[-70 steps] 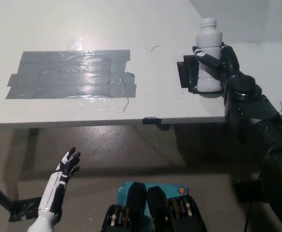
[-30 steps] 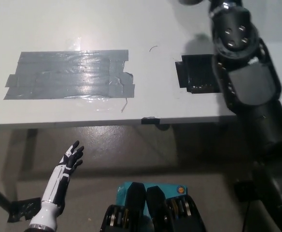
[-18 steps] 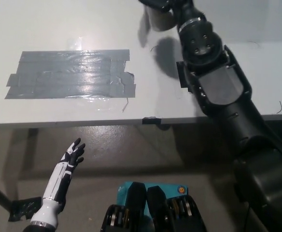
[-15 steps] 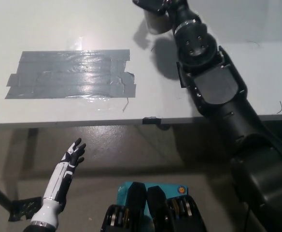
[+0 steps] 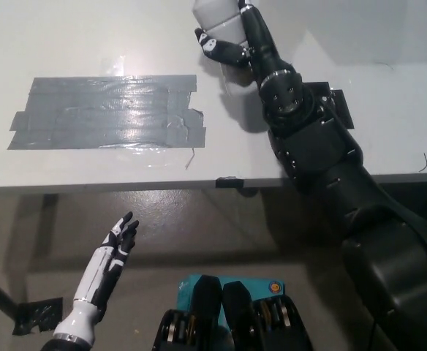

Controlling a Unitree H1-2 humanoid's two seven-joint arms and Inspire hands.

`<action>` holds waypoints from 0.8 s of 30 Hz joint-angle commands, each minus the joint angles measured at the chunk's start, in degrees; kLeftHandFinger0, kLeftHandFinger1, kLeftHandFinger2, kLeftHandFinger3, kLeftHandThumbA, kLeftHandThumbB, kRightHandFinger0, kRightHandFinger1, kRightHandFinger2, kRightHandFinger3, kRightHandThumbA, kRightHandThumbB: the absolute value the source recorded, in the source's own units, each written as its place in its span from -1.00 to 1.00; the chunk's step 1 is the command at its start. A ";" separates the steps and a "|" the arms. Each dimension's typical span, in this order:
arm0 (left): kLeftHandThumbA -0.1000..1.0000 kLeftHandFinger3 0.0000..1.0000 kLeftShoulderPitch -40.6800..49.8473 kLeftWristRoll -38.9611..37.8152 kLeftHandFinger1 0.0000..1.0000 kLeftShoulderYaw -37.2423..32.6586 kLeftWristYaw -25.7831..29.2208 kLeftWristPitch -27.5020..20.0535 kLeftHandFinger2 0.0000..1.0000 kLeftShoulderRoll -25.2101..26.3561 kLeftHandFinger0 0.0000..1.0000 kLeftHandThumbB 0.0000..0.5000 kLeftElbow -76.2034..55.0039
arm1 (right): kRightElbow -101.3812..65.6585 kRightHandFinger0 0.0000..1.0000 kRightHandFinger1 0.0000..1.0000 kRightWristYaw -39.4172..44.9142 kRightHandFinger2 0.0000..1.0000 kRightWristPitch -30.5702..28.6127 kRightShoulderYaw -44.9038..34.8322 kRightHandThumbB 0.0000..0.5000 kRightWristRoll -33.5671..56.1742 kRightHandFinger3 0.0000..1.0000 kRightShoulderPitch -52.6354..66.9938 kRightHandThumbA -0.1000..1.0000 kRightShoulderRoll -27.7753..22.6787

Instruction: A white bottle is kept in the middle of the desk infront of the robot and the robot picks it up with its right hand and passes it to a person

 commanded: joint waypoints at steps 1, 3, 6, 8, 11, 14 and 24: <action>0.86 1.00 -1.12 0.72 1.00 -0.45 -0.30 -0.95 1.00 0.81 1.00 0.09 -1.49 | 2.11 -1.00 -0.07 -2.51 0.74 -5.47 0.03 -0.44 -0.67 0.81 -3.84 -1.00 0.94; 0.86 1.00 -1.18 0.86 1.00 -0.53 -0.23 -1.17 1.00 0.87 1.00 0.08 -1.41 | 2.80 -0.99 -0.03 -2.62 0.78 -5.14 -0.58 -0.46 0.04 0.82 -3.59 -1.00 1.16; 0.84 1.00 -1.31 1.11 1.00 -0.67 -0.34 -1.08 1.00 1.08 1.00 0.09 -1.47 | 3.95 -1.00 0.04 -2.65 0.81 -5.42 -1.27 -0.42 0.77 0.81 -3.33 -1.00 1.29; 0.82 1.00 -1.25 1.41 1.00 -0.75 -0.27 -0.83 1.00 1.09 1.00 0.05 -1.82 | 4.55 -1.00 0.05 -2.64 0.78 -6.19 -1.11 -0.42 0.54 0.81 -3.03 -1.00 1.17; 0.79 1.00 -1.49 1.90 1.00 -0.79 -0.01 -1.06 1.00 1.15 1.00 0.02 -1.58 | 5.01 -1.00 0.08 -2.89 0.79 -5.55 -1.24 -0.42 0.49 0.82 -3.13 -1.00 1.08; 0.78 1.00 -1.67 1.95 1.00 -0.81 -0.09 -0.97 1.00 1.21 1.00 0.00 -1.65 | 5.40 -0.84 0.24 -3.13 0.90 -6.06 -1.07 -0.29 0.21 0.85 -3.16 -1.00 0.96; 0.78 1.00 -2.18 1.78 1.00 -0.84 -0.20 -0.06 1.00 1.19 1.00 -0.03 -1.50 | 0.55 1.00 1.00 8.92 1.00 -2.55 2.33 1.00 -0.32 1.00 -2.09 0.55 -2.03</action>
